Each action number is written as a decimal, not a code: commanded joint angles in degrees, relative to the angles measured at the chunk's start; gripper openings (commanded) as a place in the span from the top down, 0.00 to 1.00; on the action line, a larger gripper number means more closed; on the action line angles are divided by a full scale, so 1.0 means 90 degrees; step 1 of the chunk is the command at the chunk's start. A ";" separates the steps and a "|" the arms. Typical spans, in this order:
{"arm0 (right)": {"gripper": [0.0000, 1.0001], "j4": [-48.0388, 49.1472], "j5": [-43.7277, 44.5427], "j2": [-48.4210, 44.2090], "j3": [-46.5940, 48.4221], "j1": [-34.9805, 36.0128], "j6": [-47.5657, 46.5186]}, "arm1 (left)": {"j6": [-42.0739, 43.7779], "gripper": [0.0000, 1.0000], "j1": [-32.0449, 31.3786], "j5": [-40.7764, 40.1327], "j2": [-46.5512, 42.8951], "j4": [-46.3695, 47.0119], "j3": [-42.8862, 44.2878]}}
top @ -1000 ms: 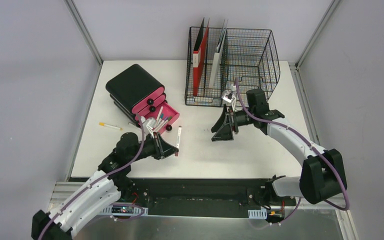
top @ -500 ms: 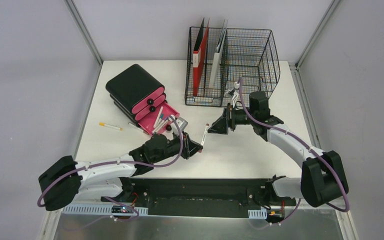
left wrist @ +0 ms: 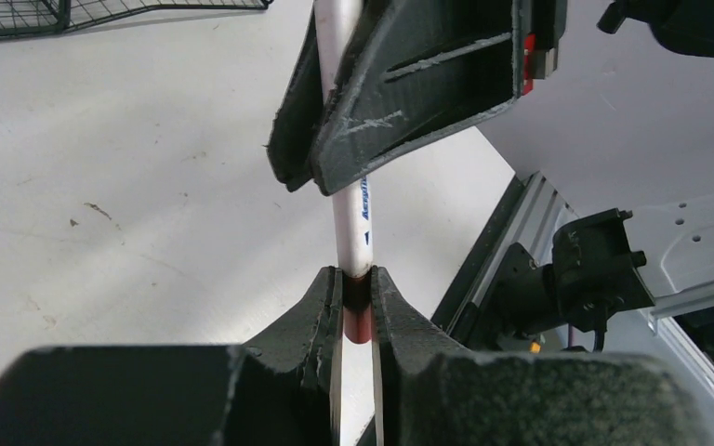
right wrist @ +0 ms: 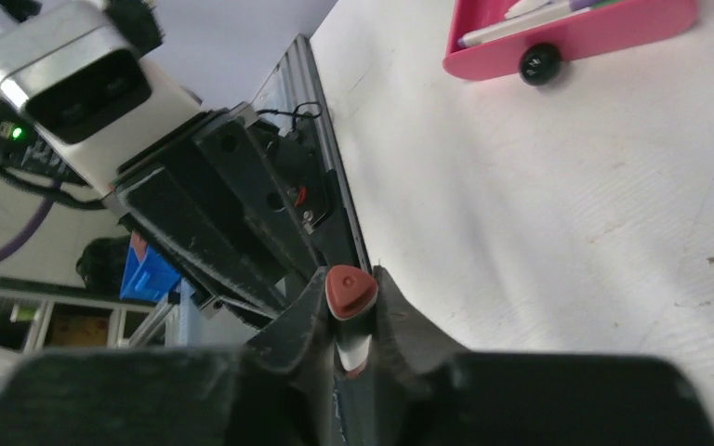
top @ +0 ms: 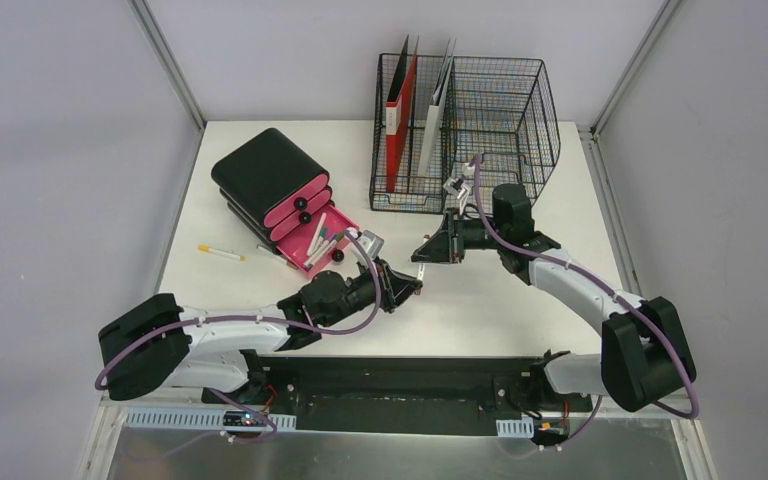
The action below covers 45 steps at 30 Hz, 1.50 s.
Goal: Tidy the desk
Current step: Place the stationery in the drawer.
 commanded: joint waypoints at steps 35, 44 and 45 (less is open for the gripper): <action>1.00 -0.5270 0.2431 0.1169 0.3123 0.1932 -0.8275 | 0.0871 0.01 0.2226 -0.0973 -0.5015 -0.6061 0.0142; 1.00 -0.6659 0.4848 0.3134 0.5811 0.3124 -1.0087 | 0.0597 0.01 0.2616 -0.2291 -0.5602 -0.7782 0.0897; 1.00 -0.6716 0.5073 0.3290 0.6003 0.3226 -1.0237 | 0.0531 0.01 0.2616 -0.2488 -0.5814 -0.8020 0.0957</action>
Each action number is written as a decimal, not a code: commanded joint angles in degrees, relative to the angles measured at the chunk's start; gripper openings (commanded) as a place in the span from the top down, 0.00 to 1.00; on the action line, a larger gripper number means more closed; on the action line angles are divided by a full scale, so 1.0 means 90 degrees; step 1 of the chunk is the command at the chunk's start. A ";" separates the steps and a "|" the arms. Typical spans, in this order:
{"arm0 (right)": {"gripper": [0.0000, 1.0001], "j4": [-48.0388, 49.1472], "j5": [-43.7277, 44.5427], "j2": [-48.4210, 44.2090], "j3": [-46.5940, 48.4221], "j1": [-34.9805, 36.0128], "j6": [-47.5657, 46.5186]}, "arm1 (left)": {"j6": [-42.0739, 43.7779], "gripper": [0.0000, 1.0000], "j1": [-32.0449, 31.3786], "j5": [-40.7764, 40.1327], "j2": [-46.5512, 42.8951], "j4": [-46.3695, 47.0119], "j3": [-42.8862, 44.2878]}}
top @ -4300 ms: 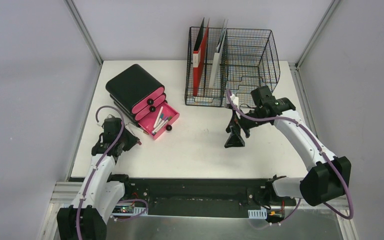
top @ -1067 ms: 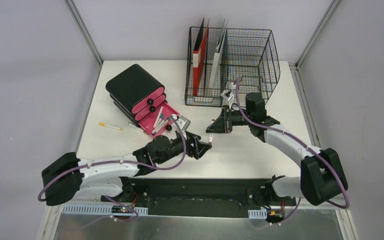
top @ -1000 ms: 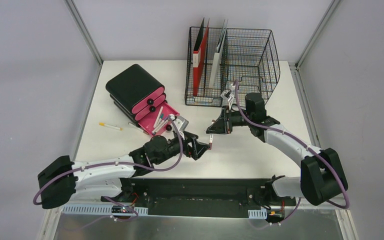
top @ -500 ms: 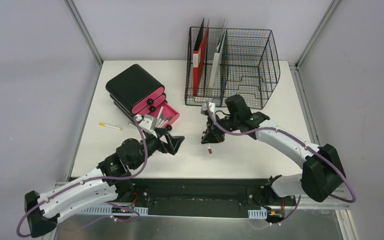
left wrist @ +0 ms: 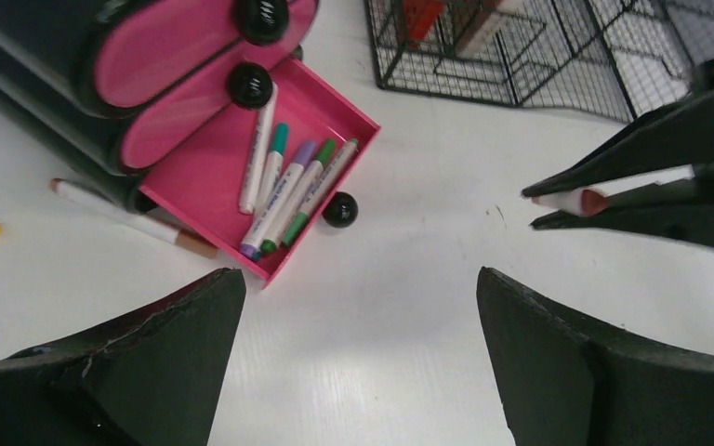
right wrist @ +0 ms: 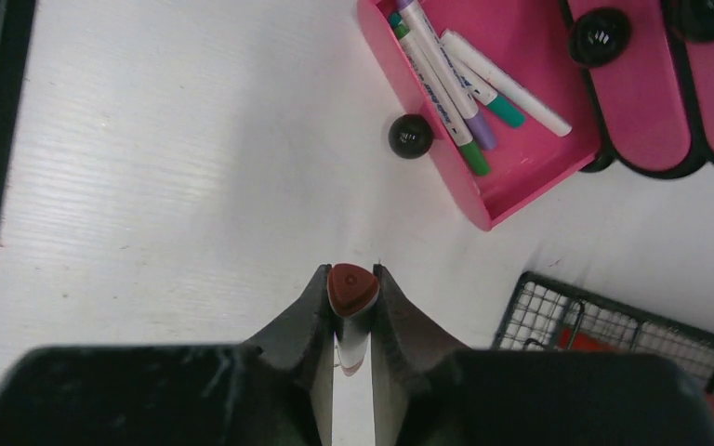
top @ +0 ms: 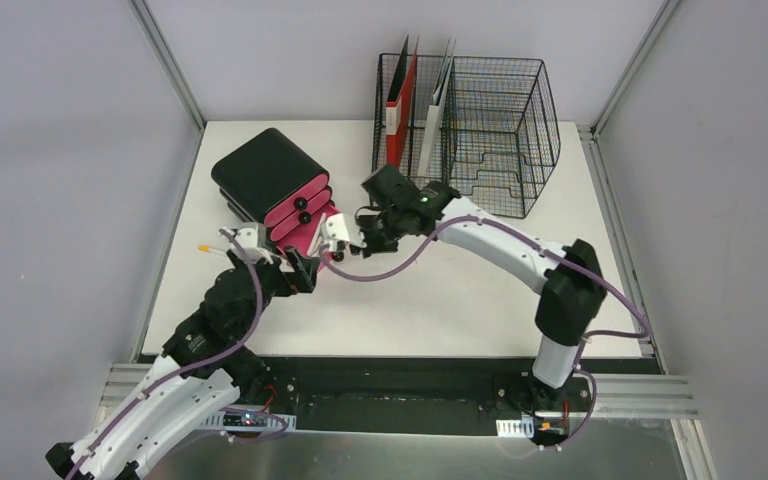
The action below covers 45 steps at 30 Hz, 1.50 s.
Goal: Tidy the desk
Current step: Place the stationery in the drawer.
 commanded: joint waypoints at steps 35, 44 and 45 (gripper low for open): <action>0.71 0.2597 0.4389 0.3477 0.2043 0.1772 -0.3616 | -0.2549 0.06 0.0042 -0.3668 -0.2131 -0.3874 0.1060; 0.38 0.2871 0.4457 0.3422 0.1754 0.1852 -0.3462 | -0.2584 0.06 0.0042 -0.3603 -0.2160 -0.3932 0.1048; 0.37 0.2786 0.4450 0.3394 0.1832 0.1864 -0.3420 | -0.2580 0.06 0.0042 -0.3592 -0.2165 -0.3927 0.1043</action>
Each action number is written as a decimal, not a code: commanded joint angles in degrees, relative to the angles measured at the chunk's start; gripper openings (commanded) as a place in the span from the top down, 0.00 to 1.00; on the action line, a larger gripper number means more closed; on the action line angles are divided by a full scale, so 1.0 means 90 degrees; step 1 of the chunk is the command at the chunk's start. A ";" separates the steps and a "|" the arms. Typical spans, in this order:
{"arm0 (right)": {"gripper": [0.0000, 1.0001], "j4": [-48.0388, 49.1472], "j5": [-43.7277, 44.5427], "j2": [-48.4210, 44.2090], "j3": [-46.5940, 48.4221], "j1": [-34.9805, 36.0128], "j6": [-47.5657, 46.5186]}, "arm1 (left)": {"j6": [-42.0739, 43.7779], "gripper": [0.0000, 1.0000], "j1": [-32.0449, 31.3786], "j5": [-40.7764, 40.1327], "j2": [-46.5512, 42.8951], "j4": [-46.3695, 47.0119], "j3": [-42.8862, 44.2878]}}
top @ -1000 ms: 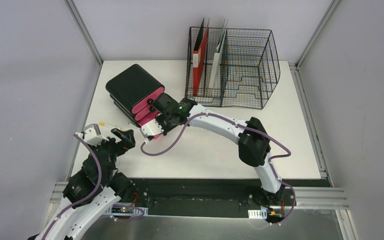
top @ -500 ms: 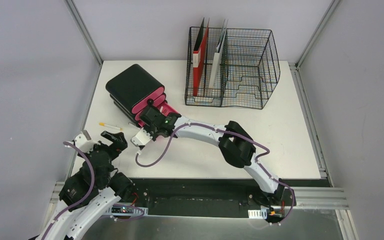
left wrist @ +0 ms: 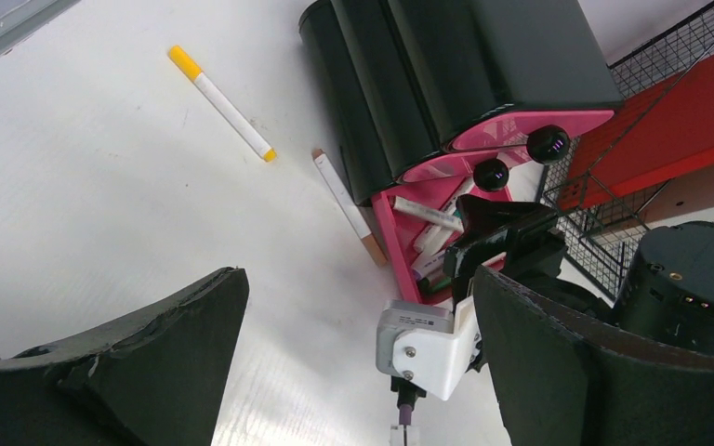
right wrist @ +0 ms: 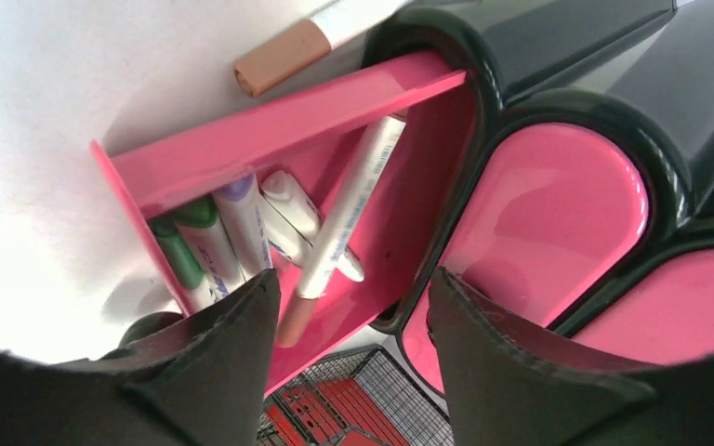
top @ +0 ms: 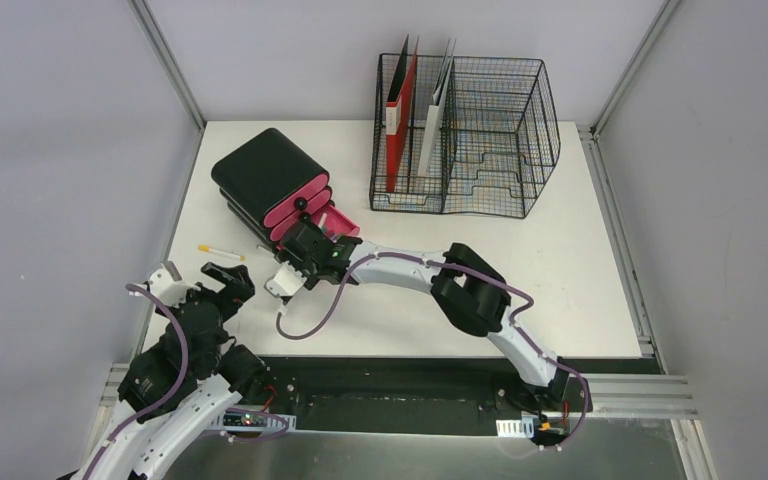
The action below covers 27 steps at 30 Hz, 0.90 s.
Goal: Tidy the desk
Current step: Place the stationery in the drawer.
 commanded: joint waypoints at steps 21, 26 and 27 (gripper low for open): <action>0.29 -0.4647 -0.2128 -0.1801 0.1104 0.0183 0.2825 | 0.0578 0.06 0.0037 0.0514 -0.0125 0.0474 0.0023; 0.28 -0.5419 -0.3636 -0.2506 0.0673 -0.0057 0.3641 | 0.0777 0.06 0.0038 0.0797 -0.0121 0.0743 -0.0140; 0.28 -0.5554 -0.3970 -0.2638 0.0592 -0.0145 0.3767 | 0.0802 0.07 0.0033 0.0840 -0.0116 0.0792 -0.0189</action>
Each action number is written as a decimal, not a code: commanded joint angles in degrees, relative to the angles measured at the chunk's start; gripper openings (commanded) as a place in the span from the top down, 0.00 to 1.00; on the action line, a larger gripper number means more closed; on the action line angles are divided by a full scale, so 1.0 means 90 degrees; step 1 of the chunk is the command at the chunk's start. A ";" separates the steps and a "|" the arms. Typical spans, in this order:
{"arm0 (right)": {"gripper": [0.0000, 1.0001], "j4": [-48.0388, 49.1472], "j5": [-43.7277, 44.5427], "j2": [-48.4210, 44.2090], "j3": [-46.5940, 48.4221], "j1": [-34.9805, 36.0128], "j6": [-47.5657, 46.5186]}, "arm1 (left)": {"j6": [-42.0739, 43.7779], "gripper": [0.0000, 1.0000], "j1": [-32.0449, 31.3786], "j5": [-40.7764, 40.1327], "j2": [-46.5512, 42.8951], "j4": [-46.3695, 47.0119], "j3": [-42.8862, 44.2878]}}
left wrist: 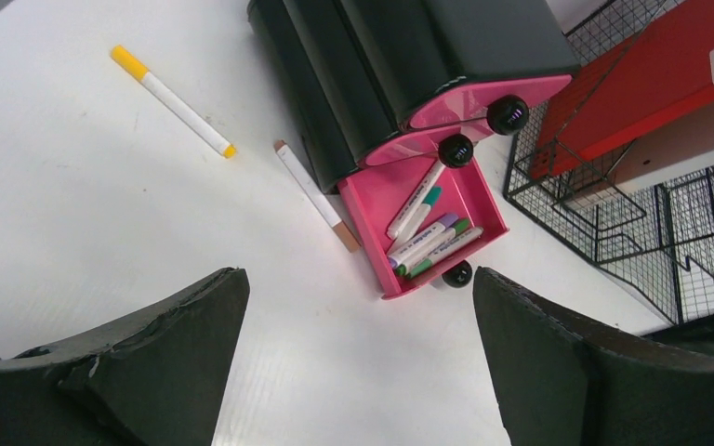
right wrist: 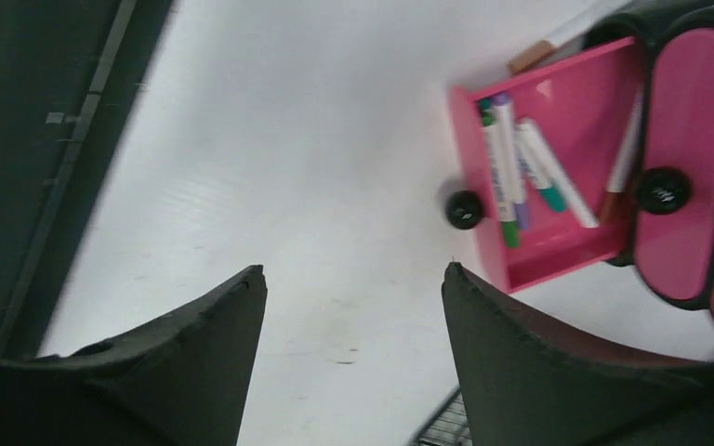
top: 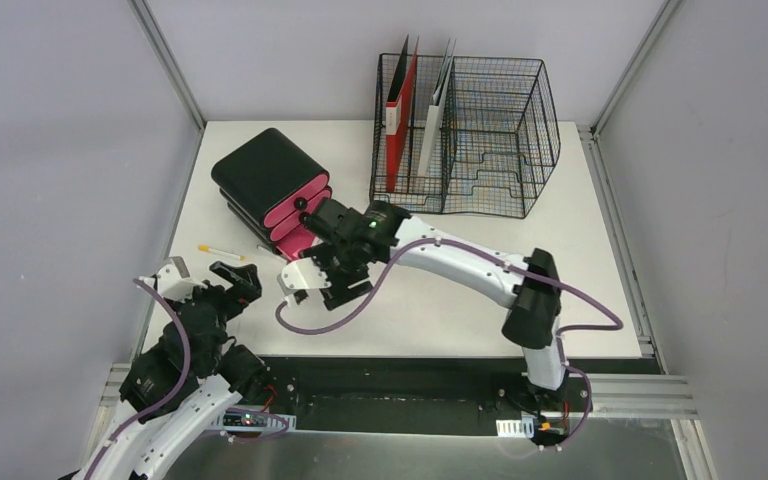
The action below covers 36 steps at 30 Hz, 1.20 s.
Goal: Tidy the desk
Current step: Place the stationery in the drawer, then pick up the stationery from the center of the board.
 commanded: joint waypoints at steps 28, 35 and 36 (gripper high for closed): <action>0.12 0.1528 -0.6022 -0.5237 -0.4938 -0.5286 0.3165 | 0.0235 0.11 0.0826 0.1655 0.2418 0.3565 -0.1865; 0.12 0.1576 -0.5993 -0.5213 -0.4985 -0.5348 0.3159 | -0.0142 0.16 0.2959 0.4206 0.3401 0.4775 -0.2386; 0.11 0.1581 -0.5988 -0.5215 -0.4989 -0.5359 0.3158 | -0.0248 0.21 0.3336 0.4621 0.3581 0.5038 -0.2451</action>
